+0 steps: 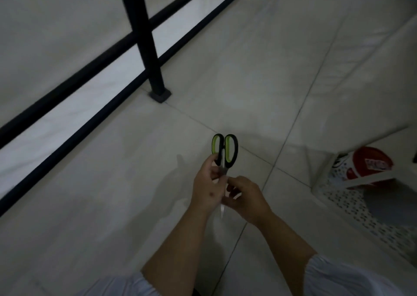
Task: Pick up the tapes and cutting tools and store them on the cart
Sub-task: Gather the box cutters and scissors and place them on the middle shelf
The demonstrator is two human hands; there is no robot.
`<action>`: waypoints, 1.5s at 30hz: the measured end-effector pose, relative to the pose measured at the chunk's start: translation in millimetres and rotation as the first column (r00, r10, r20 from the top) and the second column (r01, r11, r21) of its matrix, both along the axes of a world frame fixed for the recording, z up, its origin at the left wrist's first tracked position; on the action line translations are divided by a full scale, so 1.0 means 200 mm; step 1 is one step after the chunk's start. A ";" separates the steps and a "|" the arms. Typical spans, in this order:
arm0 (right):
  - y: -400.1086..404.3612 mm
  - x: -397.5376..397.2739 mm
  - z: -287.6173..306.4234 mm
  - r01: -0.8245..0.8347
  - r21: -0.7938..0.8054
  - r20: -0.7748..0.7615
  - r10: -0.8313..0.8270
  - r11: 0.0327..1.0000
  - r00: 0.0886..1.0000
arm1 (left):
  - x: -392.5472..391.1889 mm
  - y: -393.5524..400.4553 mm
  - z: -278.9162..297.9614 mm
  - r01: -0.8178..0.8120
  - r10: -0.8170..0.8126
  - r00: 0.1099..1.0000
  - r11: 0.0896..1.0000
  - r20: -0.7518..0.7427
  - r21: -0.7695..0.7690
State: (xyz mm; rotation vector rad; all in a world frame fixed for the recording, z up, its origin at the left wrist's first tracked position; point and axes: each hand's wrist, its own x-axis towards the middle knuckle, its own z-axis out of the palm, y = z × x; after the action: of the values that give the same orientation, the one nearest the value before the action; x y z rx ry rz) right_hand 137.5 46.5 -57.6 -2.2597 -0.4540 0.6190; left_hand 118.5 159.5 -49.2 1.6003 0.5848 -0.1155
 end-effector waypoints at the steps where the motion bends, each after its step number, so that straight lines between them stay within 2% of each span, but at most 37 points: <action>1: -0.05 0.02 0.05 0.014 0.009 0.015 -0.014 1.000 1.000 | 0.02 -0.04 0.06 0.039 -0.040 0.998 0.999 0.038 0.022; 4: -0.25 0.06 0.24 0.131 0.057 0.044 -0.133 0.990 0.990 | 0.08 -0.19 0.23 0.192 -0.200 0.969 0.979 0.144 0.070; 8: -0.54 0.05 0.54 0.308 0.167 0.132 -0.331 0.937 0.934 | 0.13 -0.42 0.50 0.357 -0.405 0.874 0.910 0.270 0.210; 12: -0.82 -0.02 0.92 0.467 0.431 0.124 -0.563 0.772 0.817 | 0.14 -0.64 0.77 0.434 -0.582 0.731 0.800 0.357 0.415; 14: -0.96 -0.08 1.10 0.441 0.554 0.107 -0.586 0.706 0.803 | 0.14 -0.74 0.90 0.437 -0.663 0.642 0.729 0.385 0.527; 17: -1.15 -0.20 1.33 0.361 0.622 0.176 -0.573 0.695 0.800 | 0.11 -0.93 1.12 0.409 -0.745 0.516 0.648 0.423 0.642; 19: -1.22 -0.24 1.43 0.333 0.632 0.228 -0.578 0.700 0.784 | 0.11 -1.02 1.22 0.378 -0.765 0.463 0.628 0.448 0.680; 22: -1.38 -0.33 1.58 0.325 0.667 0.312 -0.647 0.671 0.696 | 0.07 -1.20 1.40 0.323 -0.784 0.382 0.609 0.489 0.724; 24: -1.50 -0.39 1.65 0.321 0.679 0.366 -0.683 0.661 0.632 | 0.04 -1.33 1.51 0.276 -0.812 0.294 0.578 0.505 0.768; 28: -1.72 -0.46 1.75 0.304 0.653 0.498 -0.696 0.694 0.518 | 0.06 -1.58 1.66 0.172 -0.874 0.171 0.480 0.454 0.860; 30: -1.80 -0.47 1.80 0.307 0.622 0.553 -0.682 0.720 0.479 | 0.07 -1.67 1.72 0.131 -0.890 0.146 0.451 0.433 0.883; 33: -1.87 -0.45 1.87 0.336 0.538 0.625 -0.633 0.773 0.456 | 0.13 -1.74 1.77 0.096 -0.905 0.155 0.413 0.396 0.905; 36: -1.90 -0.40 1.89 0.379 0.457 0.664 -0.592 0.805 0.457 | 0.24 -1.79 1.80 0.178 -0.926 0.151 0.369 0.345 0.912; 39: -1.89 -0.28 1.87 0.506 0.319 0.672 -0.568 0.801 0.476 | 0.34 -1.80 1.83 0.284 -0.942 0.163 0.330 0.294 0.900; 43: -1.88 -0.13 1.80 0.609 0.135 0.676 -0.521 0.782 0.520 | 0.44 -1.78 1.83 0.246 -0.932 0.255 0.320 0.257 0.915; 45: -1.87 -0.10 1.80 0.656 0.038 0.682 -0.499 0.754 0.535 | 0.46 -1.77 1.80 0.272 -0.942 0.238 0.300 0.238 0.914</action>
State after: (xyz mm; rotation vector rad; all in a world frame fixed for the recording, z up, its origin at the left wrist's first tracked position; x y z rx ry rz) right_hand 117.0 -326.8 301.5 -2.5972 0.1016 -0.5500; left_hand 210.5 -194.7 310.7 2.3707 -1.0810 0.2079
